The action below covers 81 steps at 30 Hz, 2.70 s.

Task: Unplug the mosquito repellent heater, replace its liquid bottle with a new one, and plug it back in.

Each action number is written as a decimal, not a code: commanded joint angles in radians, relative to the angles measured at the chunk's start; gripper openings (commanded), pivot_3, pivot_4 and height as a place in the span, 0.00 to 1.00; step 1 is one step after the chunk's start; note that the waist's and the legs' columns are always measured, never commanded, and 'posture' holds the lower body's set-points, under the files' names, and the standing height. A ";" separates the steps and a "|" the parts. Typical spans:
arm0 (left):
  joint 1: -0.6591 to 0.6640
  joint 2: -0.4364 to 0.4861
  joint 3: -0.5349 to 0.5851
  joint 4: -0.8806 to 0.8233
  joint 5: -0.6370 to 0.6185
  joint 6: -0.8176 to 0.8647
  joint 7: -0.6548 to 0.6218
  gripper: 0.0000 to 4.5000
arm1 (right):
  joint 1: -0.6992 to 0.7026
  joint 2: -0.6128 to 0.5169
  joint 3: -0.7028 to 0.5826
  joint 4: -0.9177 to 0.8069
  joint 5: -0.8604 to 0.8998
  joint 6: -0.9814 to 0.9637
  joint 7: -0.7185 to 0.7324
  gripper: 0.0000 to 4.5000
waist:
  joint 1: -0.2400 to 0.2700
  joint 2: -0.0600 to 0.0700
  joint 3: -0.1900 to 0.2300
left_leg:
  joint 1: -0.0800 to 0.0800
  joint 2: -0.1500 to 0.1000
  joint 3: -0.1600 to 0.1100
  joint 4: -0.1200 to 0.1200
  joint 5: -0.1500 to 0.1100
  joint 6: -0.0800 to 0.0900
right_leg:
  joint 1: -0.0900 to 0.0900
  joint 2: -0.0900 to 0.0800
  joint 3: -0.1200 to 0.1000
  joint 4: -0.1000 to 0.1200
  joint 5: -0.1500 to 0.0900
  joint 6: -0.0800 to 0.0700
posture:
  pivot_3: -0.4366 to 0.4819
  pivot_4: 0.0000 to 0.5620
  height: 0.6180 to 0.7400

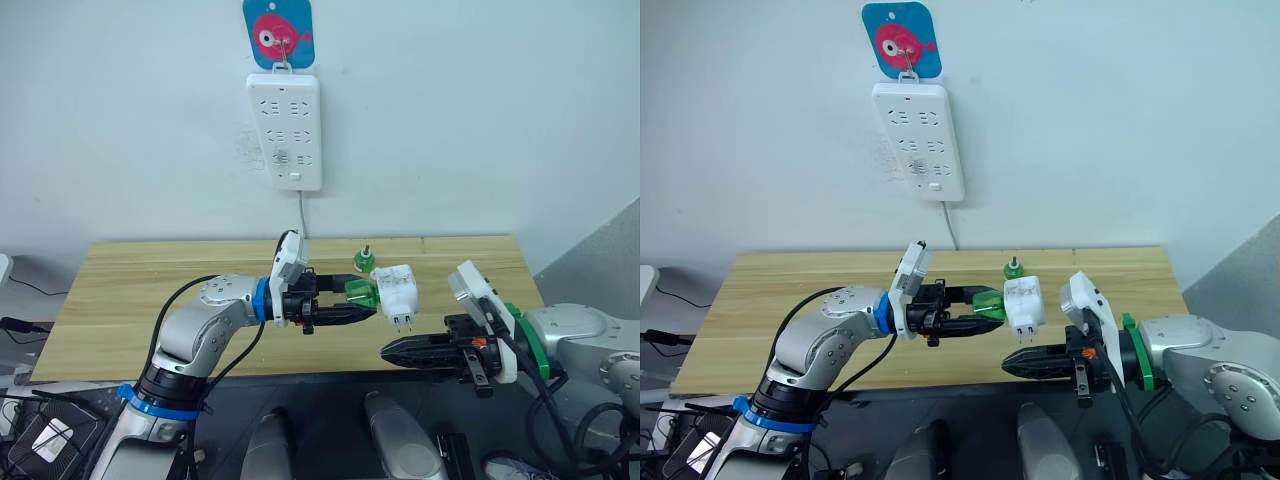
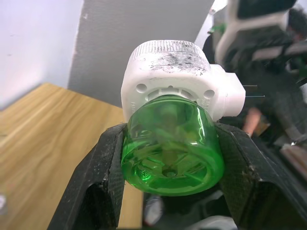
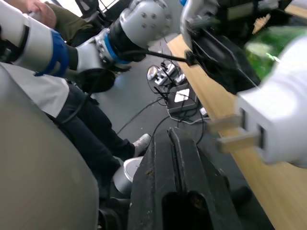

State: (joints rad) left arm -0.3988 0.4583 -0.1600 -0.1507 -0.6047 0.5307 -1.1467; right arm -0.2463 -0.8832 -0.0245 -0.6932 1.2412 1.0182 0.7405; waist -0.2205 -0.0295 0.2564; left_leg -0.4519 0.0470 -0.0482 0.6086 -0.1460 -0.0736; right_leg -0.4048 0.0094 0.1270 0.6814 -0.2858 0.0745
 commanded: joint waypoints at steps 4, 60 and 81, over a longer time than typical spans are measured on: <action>0.007 0.002 -0.012 -0.042 -0.022 0.011 -0.030 0.52 | -0.078 0.064 -0.026 0.015 0.015 -0.039 -0.121 0.00 | -0.001 0.000 0.000 | 0.000 0.000 0.000 -0.001 0.000 0.000 | 0.000 0.000 0.000 0.000 0.000 0.000 | 0.15 0.40 1.00; 0.043 0.034 -0.063 -0.086 0.048 -0.100 -0.093 0.52 | -0.079 0.124 0.023 0.103 -0.153 -0.075 -0.086 0.00 | 0.001 0.000 0.000 | 0.000 0.000 0.000 -0.001 0.000 0.000 | 0.000 0.000 0.000 0.000 0.000 0.000 | 0.17 0.42 1.00; 0.063 0.005 -0.069 -0.053 0.112 -0.210 -0.083 0.52 | -0.085 0.131 -0.009 0.137 -0.123 -0.024 -0.128 0.00 | 0.001 0.000 0.000 | 0.000 0.000 0.000 -0.001 0.000 0.000 | 0.000 0.000 0.000 0.000 0.000 0.000 | 0.17 0.43 1.00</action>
State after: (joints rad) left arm -0.3410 0.4756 -0.2301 -0.1647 -0.4697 0.3475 -1.2146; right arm -0.3276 -0.7435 -0.0176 -0.5574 1.1215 0.9893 0.6114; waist -0.2195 -0.0295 0.2565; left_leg -0.4522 0.0471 -0.0483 0.6074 -0.1463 -0.0732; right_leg -0.4052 0.0093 0.1268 0.6810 -0.2862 0.0741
